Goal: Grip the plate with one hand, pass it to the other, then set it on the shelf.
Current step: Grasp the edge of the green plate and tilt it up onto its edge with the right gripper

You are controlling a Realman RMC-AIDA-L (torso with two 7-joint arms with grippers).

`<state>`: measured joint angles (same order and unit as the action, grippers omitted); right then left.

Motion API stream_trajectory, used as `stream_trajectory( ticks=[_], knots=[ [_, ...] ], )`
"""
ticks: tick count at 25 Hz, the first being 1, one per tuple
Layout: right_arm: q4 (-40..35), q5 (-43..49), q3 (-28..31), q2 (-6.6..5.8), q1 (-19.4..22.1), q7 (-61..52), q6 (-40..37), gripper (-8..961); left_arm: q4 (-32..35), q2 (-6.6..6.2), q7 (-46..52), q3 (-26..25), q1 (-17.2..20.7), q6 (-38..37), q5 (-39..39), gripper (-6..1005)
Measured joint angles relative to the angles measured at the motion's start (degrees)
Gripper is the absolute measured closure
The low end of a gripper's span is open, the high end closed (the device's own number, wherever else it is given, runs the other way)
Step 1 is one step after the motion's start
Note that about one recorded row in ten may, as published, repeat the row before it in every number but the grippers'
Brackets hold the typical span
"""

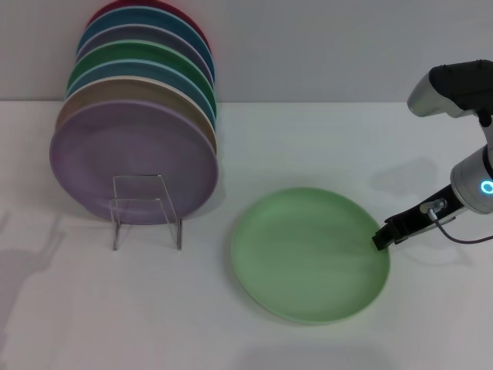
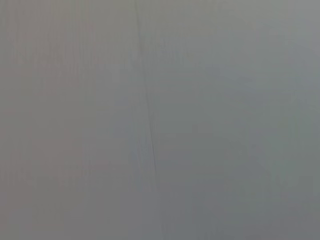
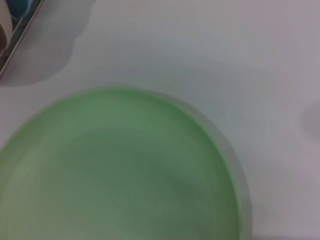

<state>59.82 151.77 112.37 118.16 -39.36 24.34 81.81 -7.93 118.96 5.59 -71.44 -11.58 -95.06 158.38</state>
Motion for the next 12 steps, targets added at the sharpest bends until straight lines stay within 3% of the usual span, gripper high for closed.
stream_trajectory(
  ticks=[5, 12],
  knots=[
    [0.1, 0.0, -0.2, -0.03, 0.0, 0.1, 0.3, 659, 0.0, -0.04, 0.0, 0.0, 0.0, 0.0, 0.0, 163],
    [0.4, 0.1, -0.5, -0.04, -0.2, -0.1, 0.2, 545, -0.1, -0.06, -0.1, 0.0, 0.0, 0.1, 0.0, 163]
  ],
)
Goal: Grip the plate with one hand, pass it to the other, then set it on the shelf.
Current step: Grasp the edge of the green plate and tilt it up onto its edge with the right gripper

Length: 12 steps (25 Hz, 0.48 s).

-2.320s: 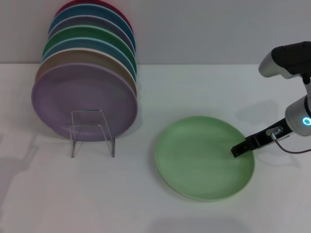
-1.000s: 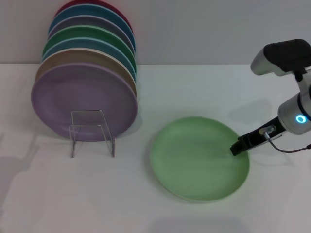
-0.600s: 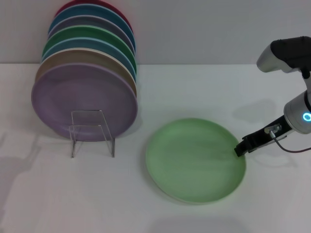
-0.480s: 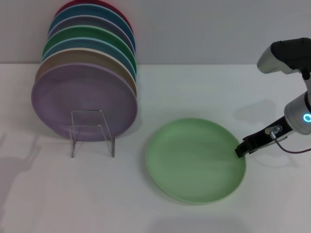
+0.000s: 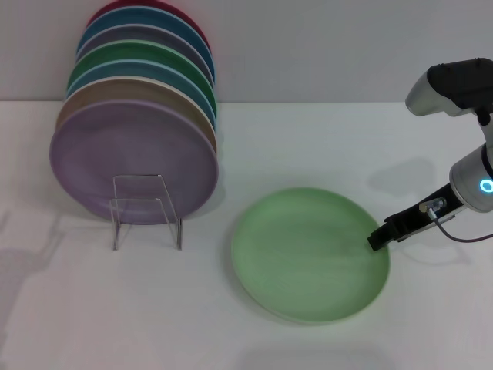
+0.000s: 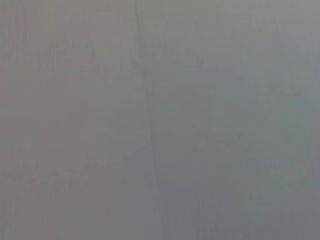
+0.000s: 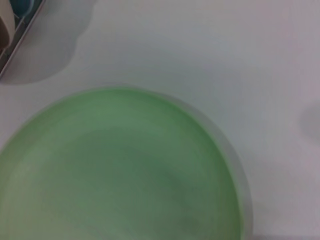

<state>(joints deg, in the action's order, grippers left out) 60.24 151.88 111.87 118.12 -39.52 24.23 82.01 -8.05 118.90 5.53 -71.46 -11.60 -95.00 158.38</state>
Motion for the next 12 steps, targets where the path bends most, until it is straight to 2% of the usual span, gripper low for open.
stream_trajectory(
  ticks=[4, 12],
  knots=[
    [-0.3, 0.1, -0.1, -0.01, -0.2, 0.0, -0.2, 481, 0.0, 0.00, 0.0, 0.0, 0.0, 0.0, 0.0, 163],
    [-3.0, 0.6, -0.5, -0.08, -1.5, -0.4, -1.1, 497, -0.1, 0.00, -0.1, 0.0, -0.1, 0.3, 0.0, 163]
  ],
)
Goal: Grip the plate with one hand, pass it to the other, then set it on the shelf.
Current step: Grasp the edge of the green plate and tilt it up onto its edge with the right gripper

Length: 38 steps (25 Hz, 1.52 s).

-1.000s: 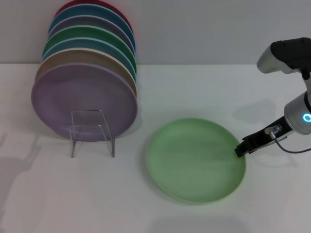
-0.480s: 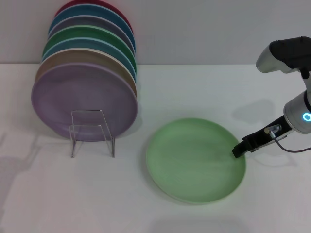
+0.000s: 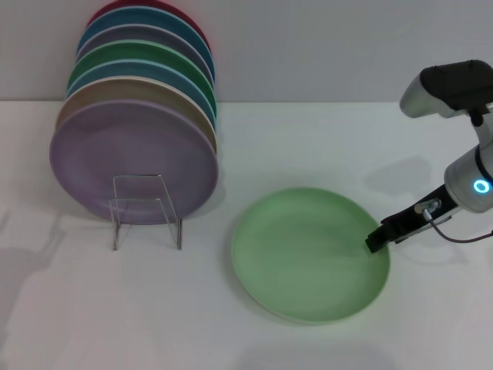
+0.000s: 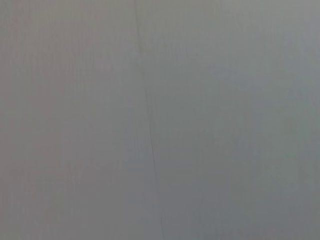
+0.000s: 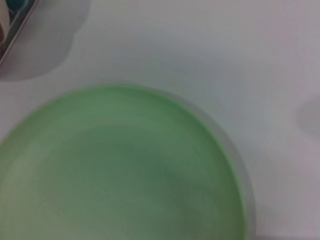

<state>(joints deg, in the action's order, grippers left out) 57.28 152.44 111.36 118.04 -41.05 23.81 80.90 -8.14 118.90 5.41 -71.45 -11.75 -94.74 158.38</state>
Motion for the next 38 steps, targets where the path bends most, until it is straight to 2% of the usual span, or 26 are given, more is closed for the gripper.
stream_trajectory(
  ticks=[15, 21, 32, 38],
  knots=[
    [-0.9, 0.1, -3.5, -0.01, -1.0, -0.8, -1.6, 528, 0.0, 0.00, -0.1, 0.0, -0.2, 0.4, 0.0, 164],
    [-2.4, 0.1, -5.8, 0.00, -2.1, -1.4, -3.0, 741, 0.0, 0.00, -0.2, 0.0, -0.6, 1.9, -0.2, 164],
    [-0.7, 0.0, -5.8, 0.00, -2.1, -1.4, -3.3, 873, 0.0, -0.07, -0.2, 0.0, -1.1, 2.6, -0.5, 164],
    [4.8, -1.7, -5.2, 0.08, 0.7, 0.2, -2.0, 926, 0.0, -0.09, -0.2, -0.1, -1.6, 2.6, -0.4, 164]
  ],
)
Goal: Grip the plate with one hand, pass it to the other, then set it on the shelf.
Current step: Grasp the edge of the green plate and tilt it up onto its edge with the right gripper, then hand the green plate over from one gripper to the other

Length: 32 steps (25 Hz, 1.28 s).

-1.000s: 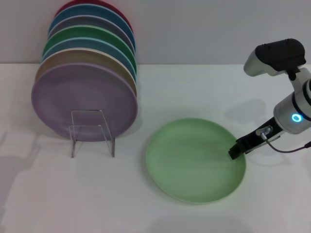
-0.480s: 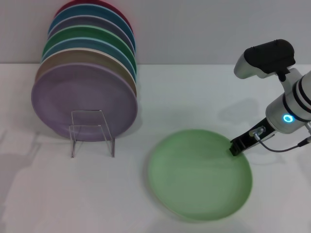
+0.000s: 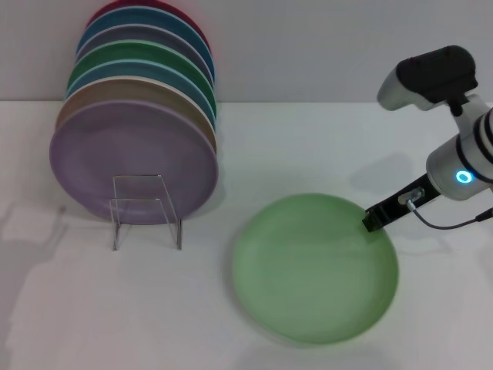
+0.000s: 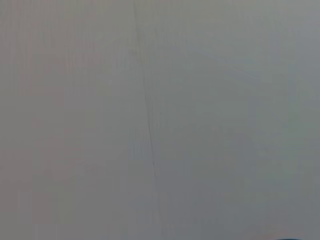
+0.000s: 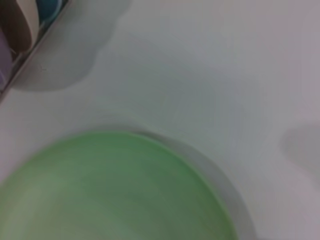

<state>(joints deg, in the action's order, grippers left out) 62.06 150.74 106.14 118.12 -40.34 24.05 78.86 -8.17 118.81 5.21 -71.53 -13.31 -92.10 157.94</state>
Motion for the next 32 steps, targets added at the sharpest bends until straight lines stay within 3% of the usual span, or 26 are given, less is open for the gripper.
stream_trajectory(
  ticks=[7, 14, 17, 19, 21, 22, 24, 25, 26, 27, 28, 29, 30, 31, 32],
  knots=[
    [12.4, -8.9, 3.6, 0.31, 7.3, 3.3, 3.0, 935, -1.2, 0.07, 0.5, 0.0, 0.2, -0.8, 0.1, 164],
    [18.5, -17.6, 9.3, 0.64, 14.7, 8.3, 2.9, 929, -4.9, -0.07, 0.5, 1.2, 1.3, -1.1, 0.4, 164],
    [20.5, -26.7, 13.0, 0.83, 21.4, 17.4, 0.5, 926, -10.1, -1.04, 0.9, 6.2, 1.9, -0.7, 0.6, 165],
    [20.6, -29.4, 13.6, 0.85, 23.2, 20.2, -0.5, 924, -11.6, -1.41, 1.2, 7.1, 1.9, 0.1, 0.9, 165],
    [20.6, -34.3, 14.4, 0.87, 26.2, 25.6, -2.4, 923, -15.8, -2.75, 2.4, 7.8, 2.0, 4.0, 2.4, 165],
    [20.3, -39.0, 15.5, 0.93, 29.3, 31.8, -4.0, 922, -19.4, -3.81, 3.8, 7.8, 2.3, 7.6, 4.0, 165],
    [20.1, -41.0, 16.1, 0.98, 30.7, 34.4, -4.9, 920, -26.1, -6.06, 6.5, 7.9, 3.2, 14.0, 6.3, 165],
    [19.8, -42.4, 17.6, 1.02, 32.0, 37.0, -6.2, 919, -39.1, -10.93, 9.2, 9.9, 5.4, 25.5, 7.5, 165],
    [19.8, -42.4, 17.6, 1.02, 32.0, 37.0, -6.2, 918, -39.1, -10.93, 9.2, 9.9, 5.4, 25.5, 7.5, 165],
    [19.0, -42.9, 19.0, 1.09, 32.4, 39.6, -7.3, 917, -48.5, -14.58, 9.6, 11.9, 6.5, 33.4, 7.6, 165],
    [19.0, -42.9, 19.0, 1.09, 32.4, 39.6, -7.3, 916, -48.5, -14.58, 9.6, 11.9, 6.5, 33.4, 7.6, 165],
    [18.3, -43.2, 19.5, 1.13, 32.4, 41.5, -7.9, 916, -54.6, -16.72, 9.7, 13.0, 7.1, 39.1, 7.6, 165],
    [16.5, -44.1, 19.8, 1.18, 32.1, 44.8, -9.0, 915, -68.1, -21.40, 9.7, 14.8, 7.7, 52.2, 7.7, 165],
    [16.5, -44.1, 19.8, 1.18, 32.1, 44.8, -9.0, 914, -68.1, -21.40, 9.7, 14.8, 7.7, 52.2, 7.7, 165],
    [14.9, -44.9, 19.6, 1.15, 31.5, 47.3, -9.6, 913, -71.7, -22.43, 9.7, 15.1, 7.7, 56.8, 7.7, 165]
  ],
)
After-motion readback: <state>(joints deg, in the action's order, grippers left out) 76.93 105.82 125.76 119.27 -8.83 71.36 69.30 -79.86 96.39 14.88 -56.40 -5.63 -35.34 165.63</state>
